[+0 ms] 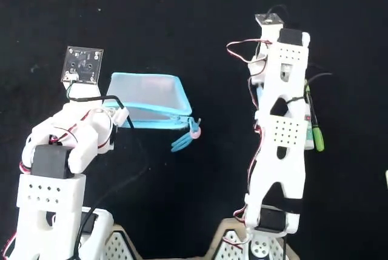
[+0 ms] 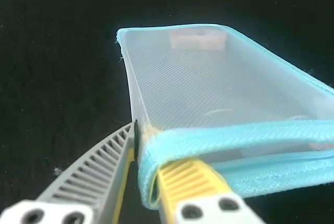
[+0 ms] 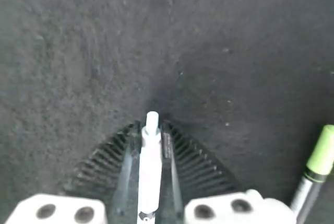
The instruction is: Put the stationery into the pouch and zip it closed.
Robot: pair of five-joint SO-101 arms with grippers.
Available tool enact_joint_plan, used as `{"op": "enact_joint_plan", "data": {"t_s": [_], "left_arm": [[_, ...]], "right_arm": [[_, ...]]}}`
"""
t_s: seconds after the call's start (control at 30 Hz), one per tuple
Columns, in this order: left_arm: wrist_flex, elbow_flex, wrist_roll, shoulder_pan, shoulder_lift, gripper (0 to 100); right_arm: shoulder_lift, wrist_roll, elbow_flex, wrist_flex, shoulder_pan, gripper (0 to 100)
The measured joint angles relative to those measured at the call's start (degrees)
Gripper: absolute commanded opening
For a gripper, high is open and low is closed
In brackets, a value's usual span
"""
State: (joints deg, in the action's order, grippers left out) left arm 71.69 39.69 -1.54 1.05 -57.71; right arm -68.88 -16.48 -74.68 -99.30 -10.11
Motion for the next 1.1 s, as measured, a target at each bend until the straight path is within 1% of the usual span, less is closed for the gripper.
{"op": "enact_joint_plan", "data": {"t_s": [0.17, 0.27, 0.33, 0.43, 0.5, 0.57, 0.63, 0.77, 0.87, 0.97, 1.07, 1.1], "left_arm": [[0.0, 0.0, 0.0, 0.0, 0.0, 3], [0.0, 0.0, 0.0, 0.0, 0.0, 3], [0.0, 0.0, 0.0, 0.0, 0.0, 3], [0.0, 0.0, 0.0, 0.0, 0.0, 3], [0.0, 0.0, 0.0, 0.0, 0.0, 3], [0.0, 0.0, 0.0, 0.0, 0.0, 3], [0.0, 0.0, 0.0, 0.0, 0.0, 3], [0.0, 0.0, 0.0, 0.0, 0.0, 3], [0.0, 0.0, 0.0, 0.0, 0.0, 3], [0.0, 0.0, 0.0, 0.0, 0.0, 3], [0.0, 0.0, 0.0, 0.0, 0.0, 3], [0.0, 0.0, 0.0, 0.0, 0.0, 3]], "right_arm": [[0.0, 0.1, -0.1, 0.0, -1.1, 1.0], [0.1, 2.8, 0.1, -0.1, -1.3, 1.0], [2.3, 4.0, 3.2, -0.1, -1.3, 1.0], [10.4, 4.6, 14.1, -0.1, -0.6, 1.0], [17.5, 4.6, 23.7, -0.1, 1.3, 1.0], [25.0, 4.6, 33.9, 2.0, 3.7, 1.0], [32.3, 4.6, 44.4, 6.7, 5.6, 1.0], [45.3, 4.6, 66.4, 19.8, 9.1, 1.1], [52.7, 4.6, 80.2, 26.5, 11.6, 1.1], [57.7, 4.6, 87.8, 28.2, 12.7, 1.1], [58.5, 4.6, 90.3, 28.6, 13.3, 1.7], [58.5, 4.6, 90.4, 28.6, 13.4, 3.4]]}}
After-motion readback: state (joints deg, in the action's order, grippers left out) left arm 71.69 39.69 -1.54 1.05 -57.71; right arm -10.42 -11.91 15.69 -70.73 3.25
